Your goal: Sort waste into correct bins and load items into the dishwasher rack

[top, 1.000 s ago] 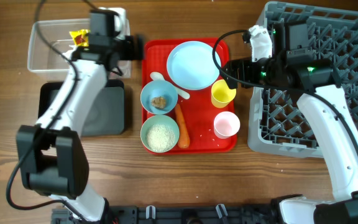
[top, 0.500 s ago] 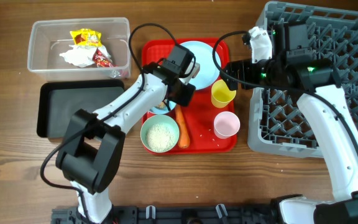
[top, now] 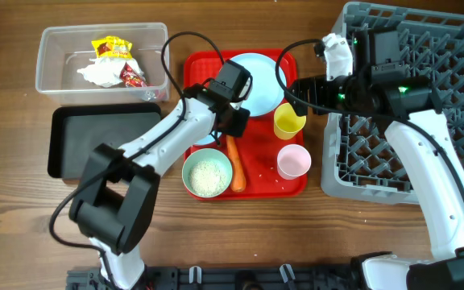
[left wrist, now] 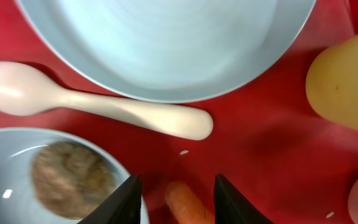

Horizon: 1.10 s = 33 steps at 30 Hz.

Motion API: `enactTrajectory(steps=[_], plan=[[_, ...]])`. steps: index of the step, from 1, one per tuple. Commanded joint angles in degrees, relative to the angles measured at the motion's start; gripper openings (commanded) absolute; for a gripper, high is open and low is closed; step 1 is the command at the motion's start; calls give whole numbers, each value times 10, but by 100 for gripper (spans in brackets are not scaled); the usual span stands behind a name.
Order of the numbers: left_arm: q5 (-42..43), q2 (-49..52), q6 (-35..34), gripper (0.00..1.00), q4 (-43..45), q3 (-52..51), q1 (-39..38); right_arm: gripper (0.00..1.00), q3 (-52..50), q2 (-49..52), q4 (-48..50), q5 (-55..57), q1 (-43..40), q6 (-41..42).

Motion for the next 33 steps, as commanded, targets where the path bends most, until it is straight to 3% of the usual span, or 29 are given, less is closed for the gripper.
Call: enactTrajectory(steps=[1, 3, 14, 19, 24, 33], plan=[[-41, -30, -19, 33, -6, 0, 0, 100, 6, 6, 2, 6, 0, 2], [-83, -30, -44, 31, -10, -1, 0, 100, 6, 6, 2, 6, 0, 2], [-111, 33, -79, 20, 2, -4, 1, 100, 6, 6, -3, 6, 0, 2], [-110, 33, -121, 4, 16, -4, 0, 99, 6, 6, -7, 6, 0, 2], [-110, 31, -121, 4, 16, -4, 1, 99, 6, 6, -10, 6, 0, 1], [-110, -160, -121, 4, 2, -4, 2, 100, 6, 6, -7, 6, 0, 1]])
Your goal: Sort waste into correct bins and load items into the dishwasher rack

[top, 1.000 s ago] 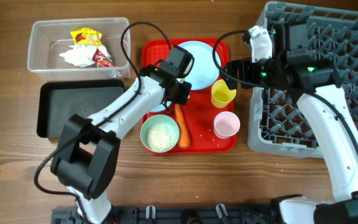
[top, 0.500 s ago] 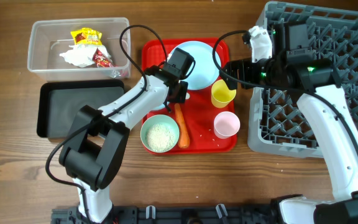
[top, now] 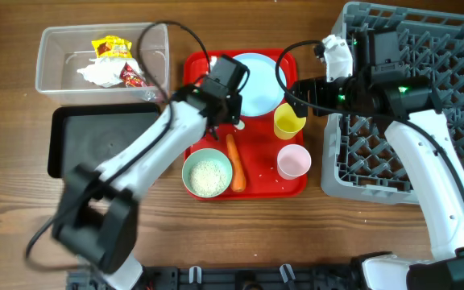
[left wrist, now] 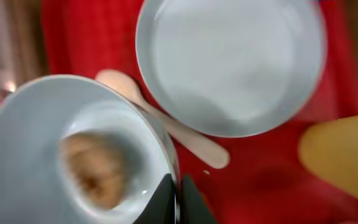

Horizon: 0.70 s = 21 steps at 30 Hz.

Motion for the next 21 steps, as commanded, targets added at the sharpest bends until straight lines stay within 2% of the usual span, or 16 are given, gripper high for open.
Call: enactTrajectory(steps=[1, 6, 9, 10, 13, 16, 19, 21], plan=[[-3, -92, -12, 4, -10, -2, 2, 100, 6, 6, 3, 6, 0, 1], [-3, -118, -16, 4, -33, -2, 3, 100, 6, 6, 5, 6, 0, 1], [19, -144, -44, 4, -88, -2, 49, 100, 6, 6, 1, 21, 0, 1], [54, -152, -44, 4, -129, -2, 91, 100, 6, 6, 0, 21, 0, 1], [184, -152, -10, 4, -186, -4, 224, 100, 6, 6, 2, 21, 0, 1], [383, -152, 83, 4, -193, -30, 348, 100, 6, 6, 0, 21, 0, 1], [642, -142, 221, 4, -177, -110, 499, 100, 6, 6, 1, 21, 0, 2], [754, -134, 264, 4, -158, -159, 575, 100, 6, 6, 0, 21, 0, 3]])
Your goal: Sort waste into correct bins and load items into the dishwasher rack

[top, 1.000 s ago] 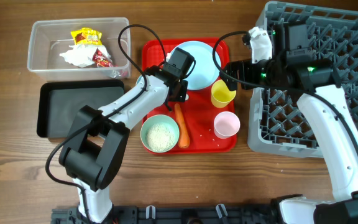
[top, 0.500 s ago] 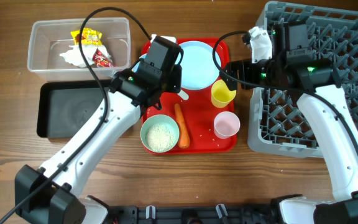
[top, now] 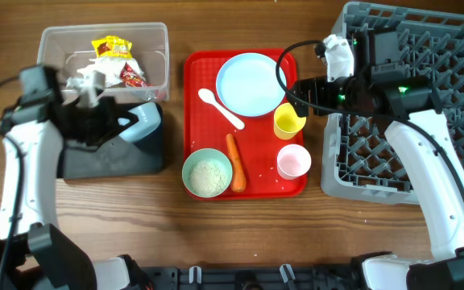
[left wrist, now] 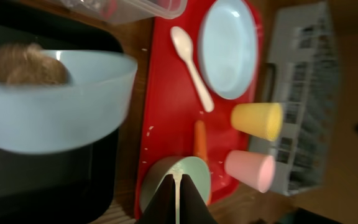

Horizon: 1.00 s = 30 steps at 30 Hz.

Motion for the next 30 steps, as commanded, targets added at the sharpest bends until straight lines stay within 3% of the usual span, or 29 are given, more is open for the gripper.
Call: enactTrajectory(steps=[1, 4, 7, 11, 12, 15, 18, 21, 23, 27, 30], plan=[[212, 10, 96, 4, 18, -61, 93, 99, 6, 6, -3, 6, 0, 3], [212, 14, 97, 4, 20, -82, 142, 100, 6, 6, 0, 5, 0, 3], [177, 14, 113, 4, 24, -82, 124, 100, 6, 6, 1, 5, 0, 5], [-8, 13, 97, 19, 40, -82, 22, 100, 6, 6, 10, 5, 0, 7], [-56, 14, 69, 19, 50, -82, 3, 100, 6, 7, 10, 5, 0, 7], [-312, 14, -77, 20, 72, -82, -66, 100, 6, 7, 9, 5, 0, 7], [-418, 13, -134, 34, 82, -82, -99, 100, 5, 7, 10, 5, 0, 4], [-442, 13, -136, 47, 89, -82, -104, 100, 5, 7, 10, 6, 0, 2], [-456, 14, -130, 62, 92, -82, -104, 100, 5, 7, 10, 5, 0, 2], [-466, 15, -130, 64, 132, -120, -104, 100, 5, 7, 9, 6, 0, 2], [-466, 15, -130, 57, 175, -163, -104, 100, 5, 7, 10, 6, 0, 1]])
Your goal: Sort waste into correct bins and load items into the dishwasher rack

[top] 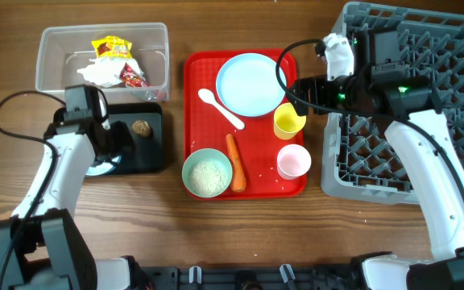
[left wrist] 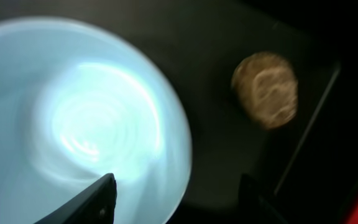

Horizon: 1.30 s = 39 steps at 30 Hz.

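Observation:
An empty light blue bowl (left wrist: pixel 86 124) lies in the black bin (left wrist: pixel 216 37), and a brown lump of food (left wrist: pixel 265 90) lies loose on the bin floor beside it. My left gripper (left wrist: pixel 176 183) is open just above them, with the bowl's rim between its spread fingers. In the overhead view the left gripper (top: pixel 107 155) covers most of the bowl (top: pixel 97 167), and the lump (top: pixel 142 127) sits to its right. My right gripper (top: pixel 298 90) hovers by the yellow cup (top: pixel 288 122); whether its jaws are open or shut does not show.
The red tray (top: pixel 196 80) holds a blue plate (top: pixel 248 80), a white spoon (top: pixel 220 109), a carrot (top: pixel 235 161), a green bowl of rice (top: pixel 208 173) and a pink cup (top: pixel 293 161). A clear bin (top: pixel 55 48) holds wrappers. The grey dishwasher rack (top: pixel 425 105) stands at right.
The brown lump was in the tipped bowl held in my left gripper; now it lies on the black bin's floor, the bowl is empty in the bin, and the gripper is open. The right arm is unchanged.
My left gripper was open over the red tray beside the blue bowl holding the brown lump. Then it was shut on the bowl's rim. Then it held the bowl tipped over the black bin. Now the lump is in the bin and the bowl is released.

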Motion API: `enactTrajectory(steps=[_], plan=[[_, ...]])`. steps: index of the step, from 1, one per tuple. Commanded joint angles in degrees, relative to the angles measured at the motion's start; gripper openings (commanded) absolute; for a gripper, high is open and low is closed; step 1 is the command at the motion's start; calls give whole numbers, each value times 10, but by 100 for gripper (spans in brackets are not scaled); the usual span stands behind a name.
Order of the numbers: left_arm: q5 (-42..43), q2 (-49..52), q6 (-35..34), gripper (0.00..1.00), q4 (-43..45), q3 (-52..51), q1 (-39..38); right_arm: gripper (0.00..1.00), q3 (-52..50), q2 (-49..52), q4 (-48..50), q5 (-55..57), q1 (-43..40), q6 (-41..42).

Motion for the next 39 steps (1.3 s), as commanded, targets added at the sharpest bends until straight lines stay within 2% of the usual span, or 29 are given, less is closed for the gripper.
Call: enactTrajectory(steps=[1, 2, 8, 14, 17, 19, 22, 26, 27, 29, 31, 35, 37, 39], plan=[[-7, 4, -5, 53, 26, -35, -3, 100, 5, 7, 1, 5, 0, 1], [-3, 4, -7, 44, 41, -43, -3, 100, 5, 7, 1, 5, 0, 2], [-3, 42, -7, 4, 81, -60, -3, 100, 5, 7, -5, 6, 0, 1], [12, 37, -7, 4, 81, -44, -3, 100, 5, 7, -5, 8, 0, 0], [57, 8, -7, 4, 23, 31, -4, 100, 5, 7, -4, 12, 0, 1], [57, -20, -4, 4, 0, 75, -12, 100, 5, 7, -4, 19, 0, 1], [57, -80, -4, 4, 12, 124, -53, 100, 5, 7, 1, 18, 0, 3], [57, -105, 26, 4, 68, 126, -181, 100, 5, 7, 7, 18, 0, 18], [57, -100, 35, 4, 81, 126, -214, 100, 5, 7, 8, 18, 0, 18], [29, -66, 104, 4, 123, 126, -317, 100, 5, 7, 8, 18, 0, 18], [-20, -26, 118, 4, 146, 126, -370, 100, 5, 7, 4, 18, 0, 18], [-41, 85, 155, 4, 170, 126, -433, 100, 5, 7, 1, 18, 0, 18], [-92, 129, 156, 4, 170, 126, -447, 100, 5, 7, -1, 18, 0, 18], [-106, 150, 156, 4, 171, 126, -449, 100, 5, 7, -1, 18, 0, 17]])
